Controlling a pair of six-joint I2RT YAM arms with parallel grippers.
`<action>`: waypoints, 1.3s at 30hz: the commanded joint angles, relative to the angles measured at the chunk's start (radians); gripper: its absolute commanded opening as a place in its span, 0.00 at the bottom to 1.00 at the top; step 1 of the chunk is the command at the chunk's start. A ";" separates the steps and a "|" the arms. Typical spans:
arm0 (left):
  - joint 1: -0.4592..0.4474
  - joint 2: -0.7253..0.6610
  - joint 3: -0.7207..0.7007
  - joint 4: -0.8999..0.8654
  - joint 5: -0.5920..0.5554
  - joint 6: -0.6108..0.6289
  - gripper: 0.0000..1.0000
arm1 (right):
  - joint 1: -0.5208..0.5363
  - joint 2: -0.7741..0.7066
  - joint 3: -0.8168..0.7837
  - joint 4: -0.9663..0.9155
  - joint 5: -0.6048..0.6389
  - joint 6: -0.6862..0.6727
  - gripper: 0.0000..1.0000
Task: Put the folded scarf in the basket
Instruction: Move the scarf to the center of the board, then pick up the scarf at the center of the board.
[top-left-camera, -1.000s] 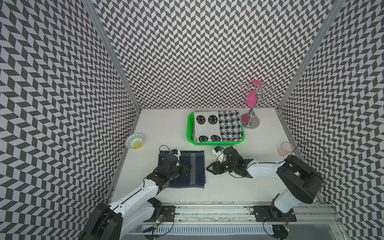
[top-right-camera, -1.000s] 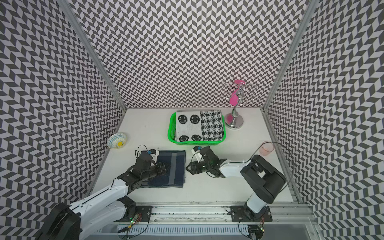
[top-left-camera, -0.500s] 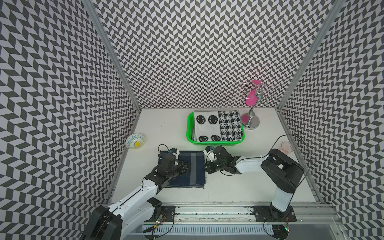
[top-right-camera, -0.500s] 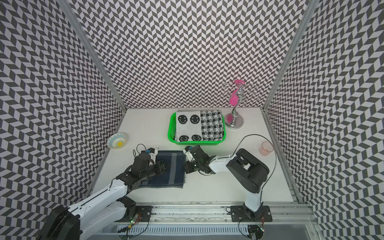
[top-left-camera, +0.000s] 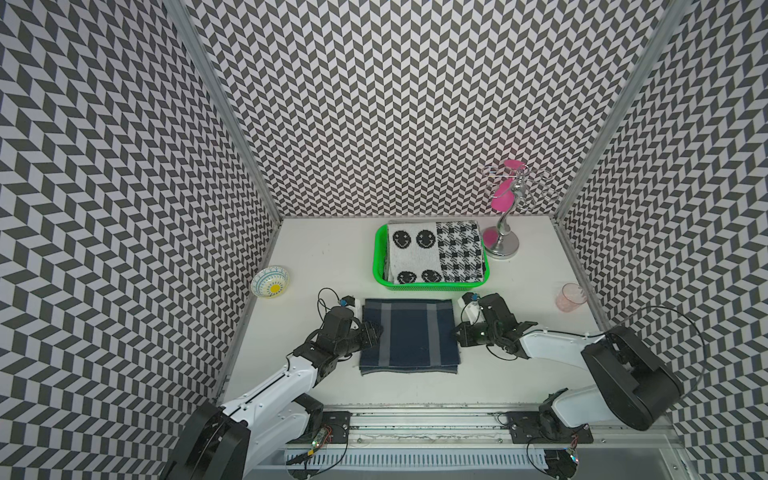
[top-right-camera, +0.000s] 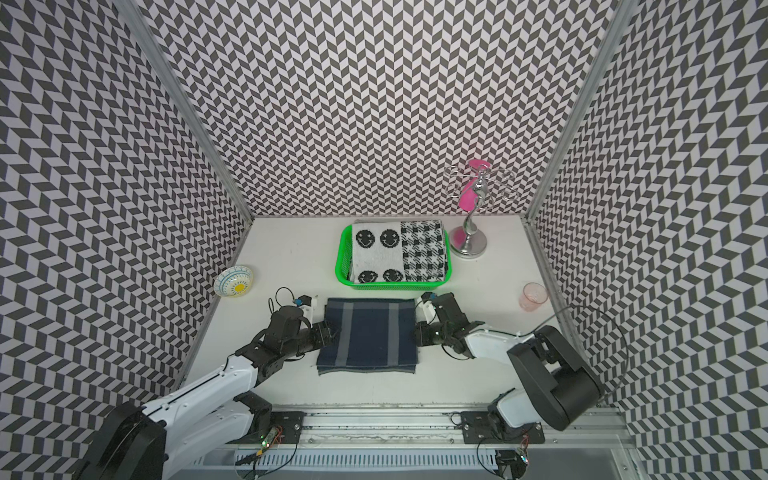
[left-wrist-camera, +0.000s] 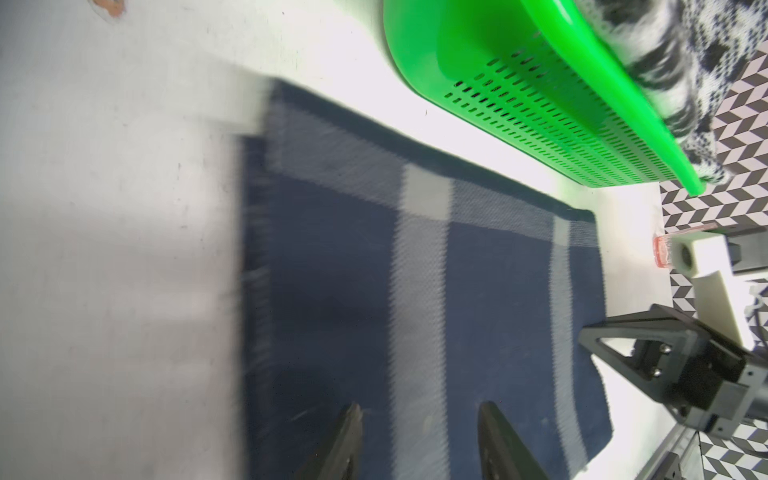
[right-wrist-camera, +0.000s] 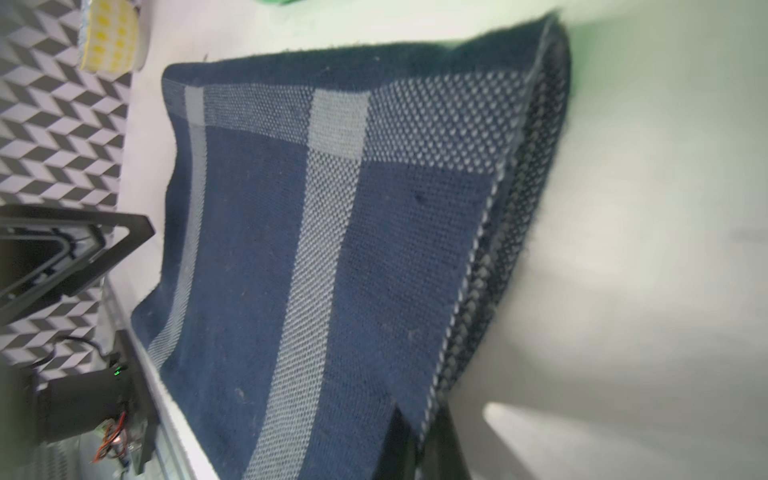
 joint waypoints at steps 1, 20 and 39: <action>0.004 0.025 0.003 0.054 -0.007 0.023 0.49 | -0.044 -0.046 -0.027 -0.066 0.010 -0.062 0.00; 0.042 0.309 0.071 0.153 -0.023 0.148 0.64 | -0.074 -0.067 -0.011 -0.022 -0.018 -0.021 0.76; -0.055 0.417 -0.004 0.361 0.104 0.074 0.34 | 0.014 0.134 -0.055 0.263 -0.139 0.098 0.52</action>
